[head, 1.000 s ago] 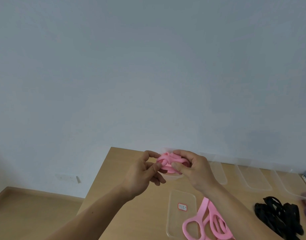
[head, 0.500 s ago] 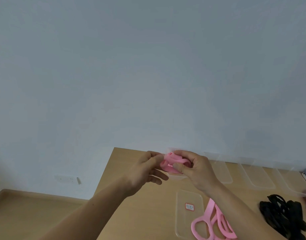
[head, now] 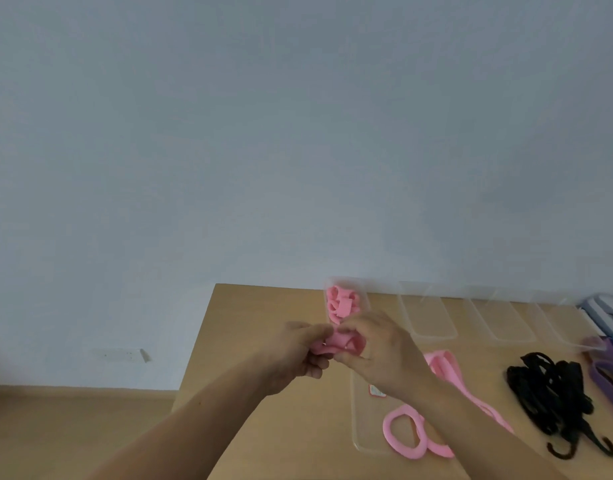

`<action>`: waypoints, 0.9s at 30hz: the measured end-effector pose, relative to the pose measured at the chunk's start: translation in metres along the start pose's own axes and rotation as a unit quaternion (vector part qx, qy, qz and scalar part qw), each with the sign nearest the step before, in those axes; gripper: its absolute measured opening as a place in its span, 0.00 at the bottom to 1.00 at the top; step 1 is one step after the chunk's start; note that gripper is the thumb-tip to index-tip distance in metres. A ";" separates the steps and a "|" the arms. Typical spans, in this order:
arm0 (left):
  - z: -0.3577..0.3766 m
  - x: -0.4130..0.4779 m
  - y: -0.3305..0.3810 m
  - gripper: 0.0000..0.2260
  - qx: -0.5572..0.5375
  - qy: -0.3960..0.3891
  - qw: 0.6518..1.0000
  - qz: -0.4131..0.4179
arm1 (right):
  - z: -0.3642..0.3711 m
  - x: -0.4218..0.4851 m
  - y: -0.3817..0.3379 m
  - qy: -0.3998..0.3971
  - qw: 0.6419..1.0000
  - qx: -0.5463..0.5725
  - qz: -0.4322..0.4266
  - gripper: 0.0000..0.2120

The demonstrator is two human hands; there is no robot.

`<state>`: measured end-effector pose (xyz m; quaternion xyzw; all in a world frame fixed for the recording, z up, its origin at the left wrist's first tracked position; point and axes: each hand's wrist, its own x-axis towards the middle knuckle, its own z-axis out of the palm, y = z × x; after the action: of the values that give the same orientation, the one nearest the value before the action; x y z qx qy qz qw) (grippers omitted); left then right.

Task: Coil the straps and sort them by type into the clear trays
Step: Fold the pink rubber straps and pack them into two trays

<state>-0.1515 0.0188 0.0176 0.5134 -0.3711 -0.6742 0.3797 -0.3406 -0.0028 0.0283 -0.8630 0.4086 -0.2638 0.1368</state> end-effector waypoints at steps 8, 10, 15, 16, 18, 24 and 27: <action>0.021 0.051 -0.020 0.17 -0.001 0.002 0.996 -0.094 | 0.016 0.005 0.056 0.007 0.991 -0.091 -0.096 0.10; 0.027 0.068 -0.018 0.16 -0.002 0.013 0.995 -0.099 | 0.018 0.013 0.073 0.010 0.993 -0.079 -0.083 0.12; 0.026 0.115 -0.004 0.15 0.158 0.080 0.983 -0.039 | 0.023 0.037 0.129 -0.022 1.000 -0.022 0.005 0.10; 0.022 0.124 -0.001 0.14 0.253 0.106 0.962 -0.006 | 0.024 0.041 0.140 -0.028 0.999 -0.015 0.020 0.10; 0.012 0.144 0.006 0.12 0.458 0.139 0.877 0.048 | 0.029 0.050 0.158 -0.041 0.999 -0.009 0.031 0.10; -0.003 0.199 0.032 0.16 0.709 0.008 0.701 0.082 | 0.053 0.072 0.177 -0.118 0.992 -0.032 -0.025 0.10; -0.002 0.221 0.033 0.18 0.755 -0.037 0.646 0.102 | 0.060 0.079 0.183 -0.169 0.984 -0.050 -0.040 0.17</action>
<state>-0.1859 -0.1936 -0.0441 0.5559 -0.8153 -0.1360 -0.0877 -0.3805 -0.1775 -0.0767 -0.9164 0.3577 -0.0985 0.1502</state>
